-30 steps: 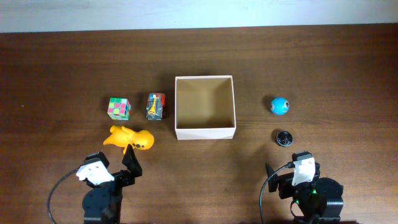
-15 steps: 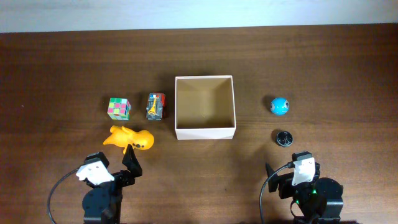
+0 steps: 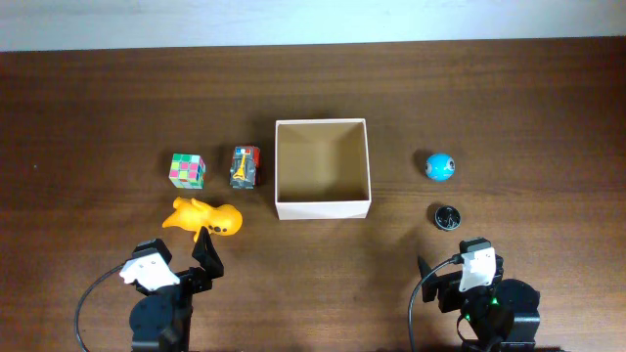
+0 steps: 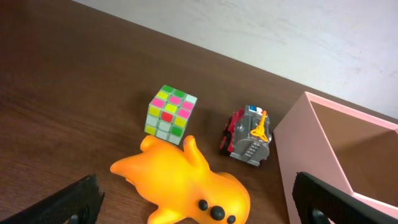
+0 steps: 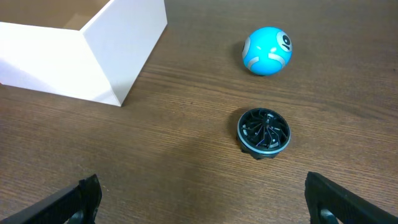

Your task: Pack container

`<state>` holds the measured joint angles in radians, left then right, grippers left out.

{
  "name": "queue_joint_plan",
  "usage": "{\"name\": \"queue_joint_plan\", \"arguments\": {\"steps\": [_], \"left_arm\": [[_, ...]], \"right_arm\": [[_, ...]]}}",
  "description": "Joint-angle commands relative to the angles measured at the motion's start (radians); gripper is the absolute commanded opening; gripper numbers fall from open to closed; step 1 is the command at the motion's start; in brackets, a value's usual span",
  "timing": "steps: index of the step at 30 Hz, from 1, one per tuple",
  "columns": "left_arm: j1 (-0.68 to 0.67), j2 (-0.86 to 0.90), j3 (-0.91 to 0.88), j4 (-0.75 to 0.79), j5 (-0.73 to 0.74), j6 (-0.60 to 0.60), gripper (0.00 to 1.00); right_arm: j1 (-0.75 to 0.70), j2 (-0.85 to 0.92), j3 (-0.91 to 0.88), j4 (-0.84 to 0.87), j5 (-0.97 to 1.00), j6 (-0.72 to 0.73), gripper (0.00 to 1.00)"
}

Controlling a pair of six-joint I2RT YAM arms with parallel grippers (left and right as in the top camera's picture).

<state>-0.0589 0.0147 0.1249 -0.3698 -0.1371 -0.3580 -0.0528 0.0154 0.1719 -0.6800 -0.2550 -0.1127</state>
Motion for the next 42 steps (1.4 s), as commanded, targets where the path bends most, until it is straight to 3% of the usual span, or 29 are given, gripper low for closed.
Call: {"name": "queue_joint_plan", "arguments": {"steps": [1,35,42], "left_arm": [[-0.003,-0.009,-0.013,0.0,0.014,0.015,0.99],[-0.003,-0.009,-0.013,0.0,0.02,0.015,0.99],[-0.004,-0.009,-0.012,0.003,0.159,0.016,0.99]], "right_arm": [[-0.006,-0.012,-0.005,0.0,0.005,-0.003,0.98],[-0.006,-0.012,-0.005,0.0,0.005,-0.003,0.98],[-0.006,-0.012,-0.005,0.0,0.005,-0.003,0.98]]}}
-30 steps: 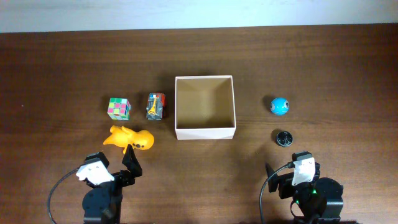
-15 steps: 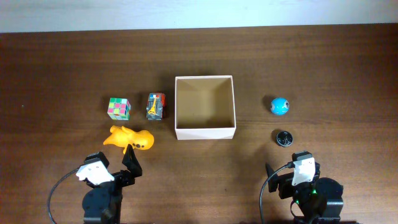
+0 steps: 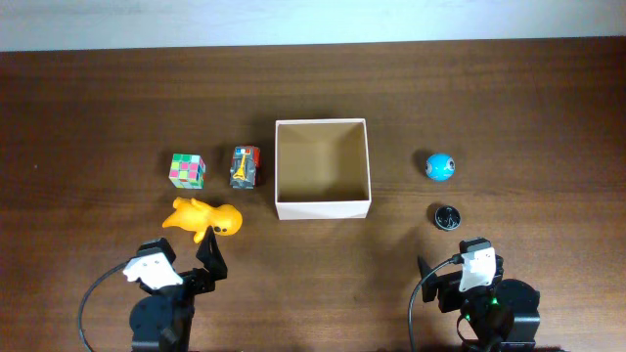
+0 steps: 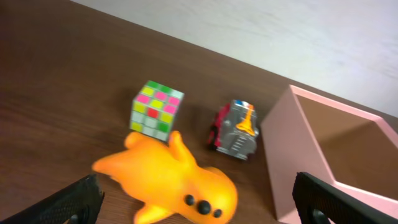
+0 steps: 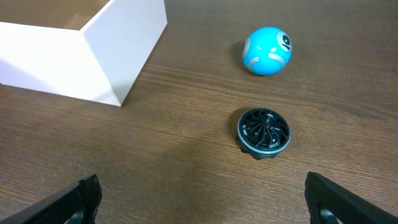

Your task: Pack container

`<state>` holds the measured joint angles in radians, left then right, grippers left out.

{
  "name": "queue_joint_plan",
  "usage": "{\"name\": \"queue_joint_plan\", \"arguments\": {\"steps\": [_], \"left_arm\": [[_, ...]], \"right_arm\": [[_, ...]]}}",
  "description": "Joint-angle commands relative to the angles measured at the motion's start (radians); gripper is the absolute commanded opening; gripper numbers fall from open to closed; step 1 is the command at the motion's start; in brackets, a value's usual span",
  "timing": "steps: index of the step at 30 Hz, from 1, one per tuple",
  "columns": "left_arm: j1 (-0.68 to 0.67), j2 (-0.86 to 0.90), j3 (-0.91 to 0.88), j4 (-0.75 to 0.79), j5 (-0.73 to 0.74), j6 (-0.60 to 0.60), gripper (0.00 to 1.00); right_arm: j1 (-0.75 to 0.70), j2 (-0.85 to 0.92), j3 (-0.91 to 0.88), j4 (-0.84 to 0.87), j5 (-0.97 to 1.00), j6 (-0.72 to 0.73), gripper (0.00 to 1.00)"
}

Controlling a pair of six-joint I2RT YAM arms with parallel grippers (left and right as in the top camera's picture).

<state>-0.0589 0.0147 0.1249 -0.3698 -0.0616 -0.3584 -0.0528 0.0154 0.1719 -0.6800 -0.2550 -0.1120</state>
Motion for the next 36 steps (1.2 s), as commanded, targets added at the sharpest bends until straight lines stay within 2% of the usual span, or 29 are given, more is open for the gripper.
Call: {"name": "queue_joint_plan", "arguments": {"steps": [1,9,14,17,20,27,31,36], "left_arm": [[-0.004,-0.009,-0.012,0.007,0.091,0.016,0.99],[-0.004,-0.008,-0.006,0.178,0.119,0.018,0.99],[-0.004,0.004,0.051,0.162,0.251,0.129,0.99],[-0.004,0.05,0.113,0.141,0.27,0.129,0.99],[-0.004,0.121,0.179,0.14,0.28,0.129,0.99],[-0.004,0.407,0.399,0.092,0.28,0.13,0.99],[-0.004,0.579,0.541,0.08,0.28,0.197,0.99],[-0.004,0.694,0.625,0.059,0.28,0.2,0.99]], "right_arm": [[-0.006,-0.012,-0.005,0.0,0.005,-0.004,0.98],[-0.006,-0.012,-0.005,0.0,0.005,-0.004,0.98],[-0.006,-0.012,-0.005,0.0,0.005,-0.004,0.98],[-0.006,-0.012,-0.005,0.0,0.005,-0.004,0.98],[-0.006,-0.012,-0.005,0.0,0.005,-0.004,0.98],[-0.006,-0.012,-0.005,0.0,0.005,-0.004,0.98],[-0.006,-0.012,-0.005,0.0,0.005,-0.004,0.98],[-0.006,-0.012,-0.005,0.0,0.005,-0.004,0.98]]}}
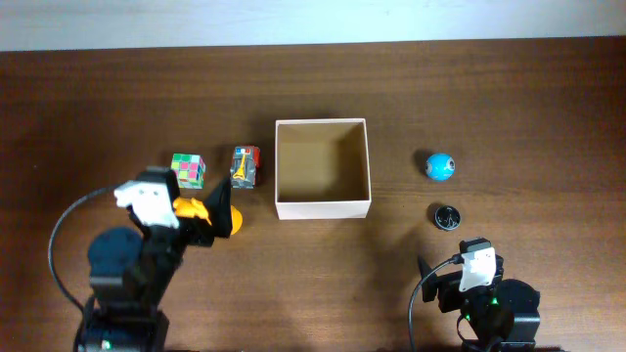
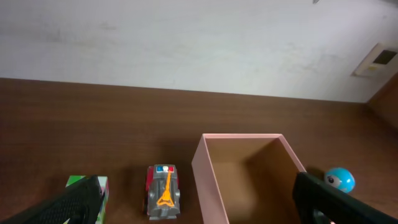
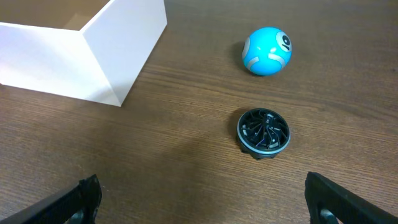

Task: Pack container
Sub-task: 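Move the left gripper forward over the orange rubber toy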

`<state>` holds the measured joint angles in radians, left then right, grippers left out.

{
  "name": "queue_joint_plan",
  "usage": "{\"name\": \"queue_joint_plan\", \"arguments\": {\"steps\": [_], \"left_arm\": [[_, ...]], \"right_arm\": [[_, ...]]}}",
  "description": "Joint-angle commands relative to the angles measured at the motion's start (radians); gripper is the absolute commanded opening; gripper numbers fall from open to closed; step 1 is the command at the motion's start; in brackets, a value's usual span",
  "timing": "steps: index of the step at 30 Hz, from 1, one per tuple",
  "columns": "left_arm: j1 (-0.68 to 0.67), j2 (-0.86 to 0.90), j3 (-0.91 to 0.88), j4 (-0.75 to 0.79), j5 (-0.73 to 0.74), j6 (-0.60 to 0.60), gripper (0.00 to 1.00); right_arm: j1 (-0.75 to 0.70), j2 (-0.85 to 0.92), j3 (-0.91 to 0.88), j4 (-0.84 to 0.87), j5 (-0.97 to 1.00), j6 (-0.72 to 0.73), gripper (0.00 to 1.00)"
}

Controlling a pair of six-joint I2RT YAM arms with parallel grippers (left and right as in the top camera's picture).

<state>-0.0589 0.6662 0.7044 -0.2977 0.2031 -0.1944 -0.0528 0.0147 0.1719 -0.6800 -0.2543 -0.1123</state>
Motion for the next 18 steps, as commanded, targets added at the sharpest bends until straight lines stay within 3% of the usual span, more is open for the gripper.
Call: {"name": "queue_joint_plan", "arguments": {"steps": [1,18], "left_arm": [[-0.004,0.056,0.052,-0.019,0.015,0.035,0.99],[-0.004,0.131,0.053,-0.115,0.006,0.058,0.99]], "right_arm": [[-0.006,-0.011,-0.005,0.0,0.004,-0.004,0.98],[-0.006,-0.011,-0.005,0.0,0.004,-0.004,0.98]]}}
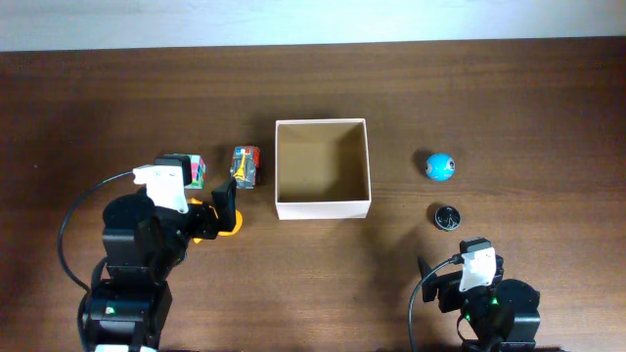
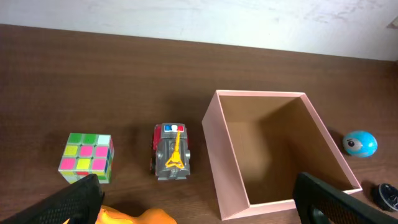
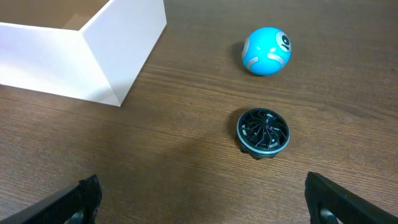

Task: Pack container
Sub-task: 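Move the left gripper forward over the orange rubber toy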

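An open cardboard box (image 1: 323, 207) stands mid-table, nothing in it. To its left lie a toy car (image 1: 245, 166), a colourful puzzle cube (image 2: 87, 155) and an orange soft toy (image 2: 146, 218). My left gripper (image 2: 199, 202) hangs open above the orange toy, nothing between its fingers. Right of the box are a blue ball (image 1: 440, 166) and a black ribbed disc (image 1: 447, 216). Near the front edge my right gripper (image 3: 202, 199) stays open and low, with the disc (image 3: 263, 132) ahead of it.
The left arm covers part of the cube and of the orange toy in the overhead view. The box's white wall (image 3: 93, 56) stands left of the right gripper. A pale wall runs behind the table's far edge.
My left arm has shifted a little farther out and to the right. Its camera now looks more steeply down, so the orange toy shows at the bottom edge. The right arm has not moved.
At first my left gripper sat low at the table front, open, just behind the orange toy. It then stood much the same, slightly shifted. Later it was raised high over the toy, and now it hangs above it. No object has moved.
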`<state>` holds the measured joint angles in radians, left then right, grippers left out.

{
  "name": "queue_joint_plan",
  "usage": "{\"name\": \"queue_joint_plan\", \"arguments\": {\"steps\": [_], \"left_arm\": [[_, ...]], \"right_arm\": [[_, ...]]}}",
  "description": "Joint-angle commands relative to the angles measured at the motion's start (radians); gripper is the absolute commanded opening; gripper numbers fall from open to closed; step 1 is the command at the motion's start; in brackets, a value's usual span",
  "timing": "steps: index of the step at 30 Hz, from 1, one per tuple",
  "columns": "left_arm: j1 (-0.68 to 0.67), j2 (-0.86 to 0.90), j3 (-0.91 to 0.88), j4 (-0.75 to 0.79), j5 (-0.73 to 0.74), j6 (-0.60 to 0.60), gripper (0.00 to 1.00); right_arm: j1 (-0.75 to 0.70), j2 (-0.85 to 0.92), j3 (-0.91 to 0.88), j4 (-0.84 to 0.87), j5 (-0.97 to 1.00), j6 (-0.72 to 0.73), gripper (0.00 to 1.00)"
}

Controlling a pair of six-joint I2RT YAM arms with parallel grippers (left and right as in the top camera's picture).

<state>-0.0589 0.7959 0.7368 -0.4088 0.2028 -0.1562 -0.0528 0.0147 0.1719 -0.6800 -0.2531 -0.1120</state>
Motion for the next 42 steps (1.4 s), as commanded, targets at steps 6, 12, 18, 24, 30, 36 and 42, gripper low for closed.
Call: {"name": "queue_joint_plan", "arguments": {"steps": [6,12,18,24,30,36,42], "left_arm": [[-0.004,0.006,0.021,-0.004,0.007,0.02,0.99],[-0.004,0.027,0.021,-0.01,0.007,0.02,0.99],[-0.004,0.054,0.021,-0.071,0.009,0.019,0.99],[-0.004,0.092,0.003,-0.282,-0.227,0.039,0.99],[-0.004,0.186,-0.034,-0.327,-0.249,0.039,0.99],[-0.004,0.322,-0.051,-0.308,-0.308,0.038,0.99],[-0.004,0.449,-0.069,-0.245,-0.302,0.038,0.99]], "right_arm": [[-0.006,-0.011,-0.005,0.0,0.003,-0.004,0.98],[-0.006,-0.011,-0.005,0.0,0.003,-0.004,0.98],[-0.006,-0.011,-0.005,0.0,0.003,-0.004,0.98],[-0.006,-0.011,-0.005,0.0,0.003,-0.004,0.98],[-0.006,-0.011,-0.005,0.0,0.003,-0.004,0.98],[-0.006,-0.011,-0.005,0.0,0.003,-0.004,0.98],[-0.006,-0.011,-0.005,0.0,0.003,-0.004,0.98]]}}
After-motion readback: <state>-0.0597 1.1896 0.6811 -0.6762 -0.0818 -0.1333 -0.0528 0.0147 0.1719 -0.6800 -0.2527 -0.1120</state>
